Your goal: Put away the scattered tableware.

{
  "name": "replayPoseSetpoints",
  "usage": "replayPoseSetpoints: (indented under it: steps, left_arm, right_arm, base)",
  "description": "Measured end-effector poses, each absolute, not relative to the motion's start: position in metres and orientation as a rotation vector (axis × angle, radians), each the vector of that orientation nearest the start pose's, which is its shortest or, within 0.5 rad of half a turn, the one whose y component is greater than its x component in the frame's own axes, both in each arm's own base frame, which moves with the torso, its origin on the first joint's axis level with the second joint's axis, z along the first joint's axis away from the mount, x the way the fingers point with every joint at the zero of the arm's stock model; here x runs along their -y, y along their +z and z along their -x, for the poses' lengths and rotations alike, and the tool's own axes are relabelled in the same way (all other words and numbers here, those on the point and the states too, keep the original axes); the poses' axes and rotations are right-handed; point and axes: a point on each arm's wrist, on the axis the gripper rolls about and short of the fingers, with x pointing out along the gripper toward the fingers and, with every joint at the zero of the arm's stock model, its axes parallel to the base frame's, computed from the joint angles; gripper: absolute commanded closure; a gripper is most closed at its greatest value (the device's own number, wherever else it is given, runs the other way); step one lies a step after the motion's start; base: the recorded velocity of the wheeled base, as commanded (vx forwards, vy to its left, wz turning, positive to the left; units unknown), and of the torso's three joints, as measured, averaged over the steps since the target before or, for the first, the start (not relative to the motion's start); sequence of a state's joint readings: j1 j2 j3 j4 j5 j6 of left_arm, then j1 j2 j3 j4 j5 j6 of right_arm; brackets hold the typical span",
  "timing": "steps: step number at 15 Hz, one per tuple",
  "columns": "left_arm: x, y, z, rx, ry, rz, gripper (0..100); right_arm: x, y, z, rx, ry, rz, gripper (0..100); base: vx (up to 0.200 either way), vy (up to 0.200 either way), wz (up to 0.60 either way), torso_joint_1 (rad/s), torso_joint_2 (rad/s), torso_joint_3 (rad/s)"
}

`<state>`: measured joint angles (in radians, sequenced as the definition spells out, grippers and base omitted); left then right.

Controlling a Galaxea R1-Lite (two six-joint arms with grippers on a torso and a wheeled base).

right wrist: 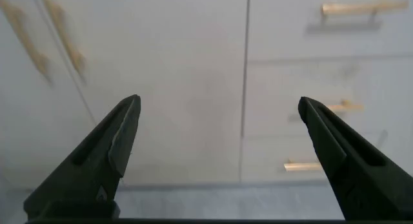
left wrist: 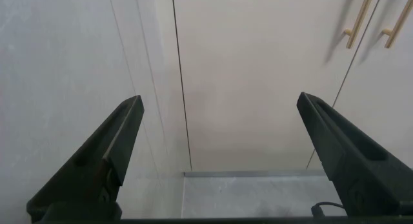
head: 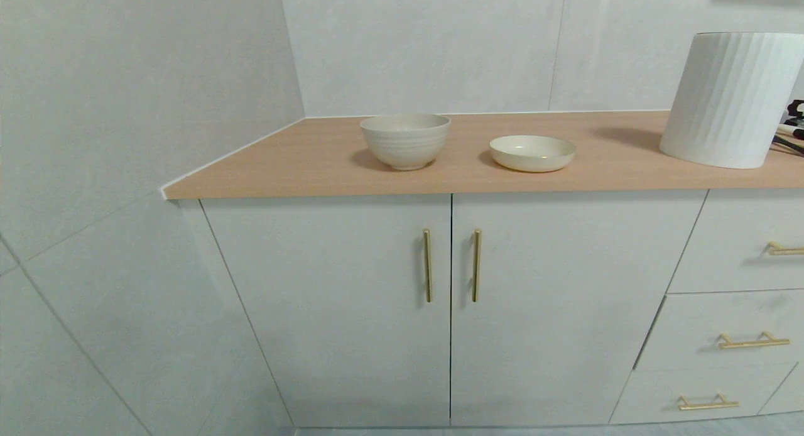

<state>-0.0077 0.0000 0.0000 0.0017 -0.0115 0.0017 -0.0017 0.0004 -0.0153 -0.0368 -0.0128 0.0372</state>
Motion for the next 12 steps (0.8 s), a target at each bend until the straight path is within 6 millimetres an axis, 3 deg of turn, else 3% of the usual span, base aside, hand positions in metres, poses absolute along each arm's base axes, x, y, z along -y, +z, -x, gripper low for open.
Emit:
replayPoseSetpoints:
  steps: [3, 6, 9, 12]
  left_arm:
    - [0.000, 0.075, 0.023, -0.002, -0.020, -0.002, 0]
    - [0.000, 0.075, 0.023, -0.002, -0.020, -0.002, 0]
    - [0.000, 0.075, 0.023, -0.002, -0.020, -0.002, 0]
    - [0.000, 0.075, 0.023, -0.002, -0.020, -0.002, 0]
  right_arm:
    - [-0.003, 0.106, 0.025, 0.055, 0.147, -0.041, 0]
    - [-0.007, 0.132, 0.006, -0.092, 0.329, -0.057, 0]
    - [-0.013, 0.169, -0.043, -0.257, 0.472, -0.084, 0]
    - [-0.041, 0.197, -0.121, -0.346, 0.640, -0.110, 0]
  base:
    - [0.000, 0.000, 0.00, 0.000, 0.00, 0.000]
    - [0.000, 0.000, 0.00, 0.000, 0.00, 0.000]
    - [0.000, 0.000, 0.00, 0.000, 0.00, 0.000]
    - [0.000, 0.000, 0.00, 0.000, 0.00, 0.000]
